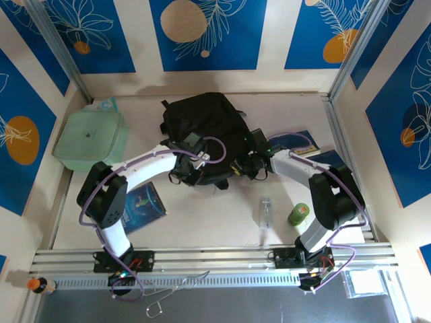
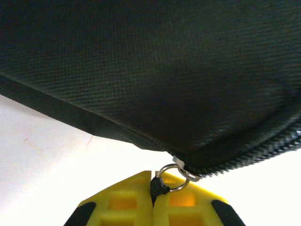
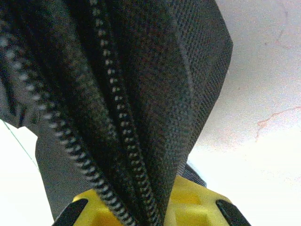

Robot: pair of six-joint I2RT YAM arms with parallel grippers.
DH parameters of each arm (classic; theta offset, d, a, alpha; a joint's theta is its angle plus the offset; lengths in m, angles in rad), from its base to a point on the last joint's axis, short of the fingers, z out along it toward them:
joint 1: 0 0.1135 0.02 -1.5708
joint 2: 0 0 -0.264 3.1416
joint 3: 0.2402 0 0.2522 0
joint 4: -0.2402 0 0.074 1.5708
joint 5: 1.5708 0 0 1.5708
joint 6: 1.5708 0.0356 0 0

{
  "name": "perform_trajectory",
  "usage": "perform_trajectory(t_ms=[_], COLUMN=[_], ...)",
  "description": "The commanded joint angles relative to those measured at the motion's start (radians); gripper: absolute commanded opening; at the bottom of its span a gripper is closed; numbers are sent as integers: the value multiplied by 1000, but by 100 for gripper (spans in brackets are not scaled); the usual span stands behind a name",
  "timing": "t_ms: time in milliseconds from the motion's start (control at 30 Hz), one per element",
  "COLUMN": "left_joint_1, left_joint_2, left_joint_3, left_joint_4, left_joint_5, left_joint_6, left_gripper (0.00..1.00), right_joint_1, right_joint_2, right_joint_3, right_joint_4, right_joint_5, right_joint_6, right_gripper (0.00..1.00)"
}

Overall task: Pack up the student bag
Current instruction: Unzip the student bag at the top-center of the table.

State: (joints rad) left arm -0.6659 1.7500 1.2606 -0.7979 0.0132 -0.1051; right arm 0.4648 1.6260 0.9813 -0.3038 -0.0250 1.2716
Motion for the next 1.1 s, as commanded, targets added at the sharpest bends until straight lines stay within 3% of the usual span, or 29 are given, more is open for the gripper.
perform_trajectory(t_ms=[0,467,933,1000,1067], left_joint_1=[46,165,316,335,346], left_joint_2=[8,76,158,164,157], left_joint_3=[-30,-66,28,41,44], left_joint_4=[-63,102,151,154,164], left_joint_5=[-86,-38,-115,-130,-155], left_joint_6=[-1,53,55,44,32], left_gripper=[0,1,4,7,17], right_joint_1=[-36,-65,-94,-94,-91], right_joint_2=[-46,-64,-57,-49,-35], right_joint_3=[-9,-7,-12,-9,-9], right_joint_4=[-24,-29,7,22,37], right_joint_5=[63,20,-43,-64,-85], right_joint_6=[-36,-98,-135,-136,-133], right_gripper=[7,8,8,9,9])
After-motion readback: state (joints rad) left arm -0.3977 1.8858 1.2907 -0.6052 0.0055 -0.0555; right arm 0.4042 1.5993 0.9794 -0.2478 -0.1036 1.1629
